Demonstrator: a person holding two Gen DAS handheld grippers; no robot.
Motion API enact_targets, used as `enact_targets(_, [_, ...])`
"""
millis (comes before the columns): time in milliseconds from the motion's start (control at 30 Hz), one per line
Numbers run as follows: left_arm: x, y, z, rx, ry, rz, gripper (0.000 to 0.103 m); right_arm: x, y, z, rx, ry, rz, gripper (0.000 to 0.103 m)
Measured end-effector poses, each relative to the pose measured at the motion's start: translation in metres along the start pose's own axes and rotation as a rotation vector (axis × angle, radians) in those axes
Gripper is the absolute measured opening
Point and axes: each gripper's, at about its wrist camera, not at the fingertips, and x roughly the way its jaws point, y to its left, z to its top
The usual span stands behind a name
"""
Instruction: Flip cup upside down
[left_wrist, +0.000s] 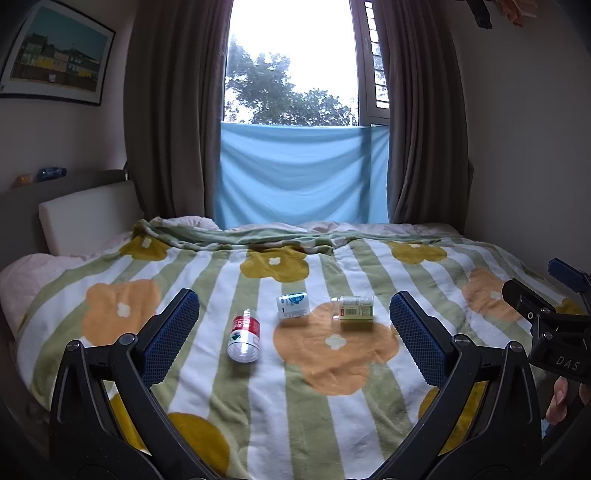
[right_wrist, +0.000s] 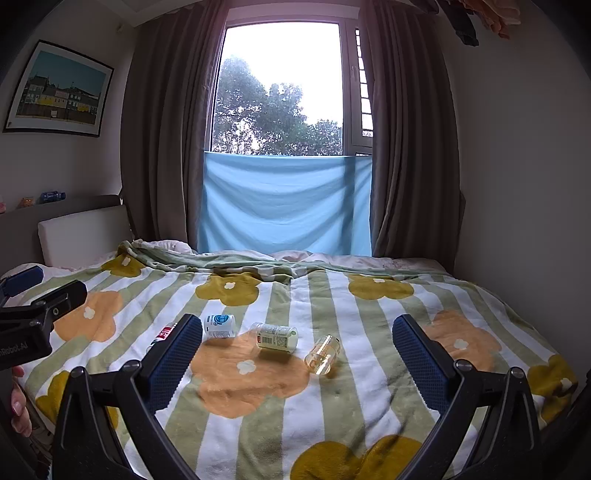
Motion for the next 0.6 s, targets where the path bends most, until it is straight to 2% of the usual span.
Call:
enact_targets(67, [0.0, 0.0, 0.0, -0.001, 0.0, -0.001, 0.103, 0.002, 0.01, -0.002, -0.005, 0.0, 0.002, 0.103])
enact_targets(600, [-0.001, -0.001, 0.0, -0.005, 0.009, -0.006, 0.103, 0.002, 0.013, -0.002, -0.001, 0.002, 0.002, 0.103])
